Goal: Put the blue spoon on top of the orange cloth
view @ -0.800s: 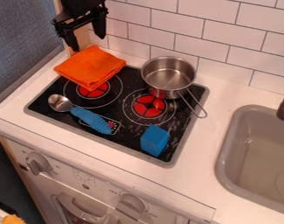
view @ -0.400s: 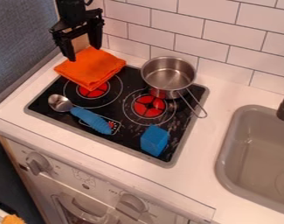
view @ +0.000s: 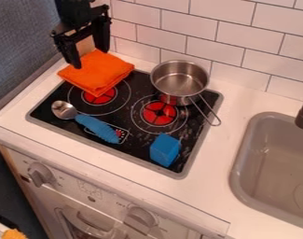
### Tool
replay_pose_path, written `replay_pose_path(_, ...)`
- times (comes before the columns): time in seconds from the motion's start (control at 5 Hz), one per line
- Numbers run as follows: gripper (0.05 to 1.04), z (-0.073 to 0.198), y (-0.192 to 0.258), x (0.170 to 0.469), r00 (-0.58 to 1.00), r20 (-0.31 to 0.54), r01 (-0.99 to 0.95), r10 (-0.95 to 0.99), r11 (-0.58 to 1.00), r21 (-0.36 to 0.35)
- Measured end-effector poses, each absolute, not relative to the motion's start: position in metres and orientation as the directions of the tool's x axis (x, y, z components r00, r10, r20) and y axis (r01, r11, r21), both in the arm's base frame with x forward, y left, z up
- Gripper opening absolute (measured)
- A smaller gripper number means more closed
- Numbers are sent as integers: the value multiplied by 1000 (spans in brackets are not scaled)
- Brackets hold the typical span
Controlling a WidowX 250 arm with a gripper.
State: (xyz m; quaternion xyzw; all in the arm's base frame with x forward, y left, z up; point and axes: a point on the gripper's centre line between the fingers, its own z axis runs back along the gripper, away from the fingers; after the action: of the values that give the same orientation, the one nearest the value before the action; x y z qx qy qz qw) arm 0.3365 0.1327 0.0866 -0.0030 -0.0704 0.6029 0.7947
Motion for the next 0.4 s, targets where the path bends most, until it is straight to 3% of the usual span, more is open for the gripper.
replay_pose_path(0.2,999,82,113,312,236,115,-966,965,246,-78)
replay_pose_path(0.4,999,61,98,293,213,87,-973,973,220,-71)
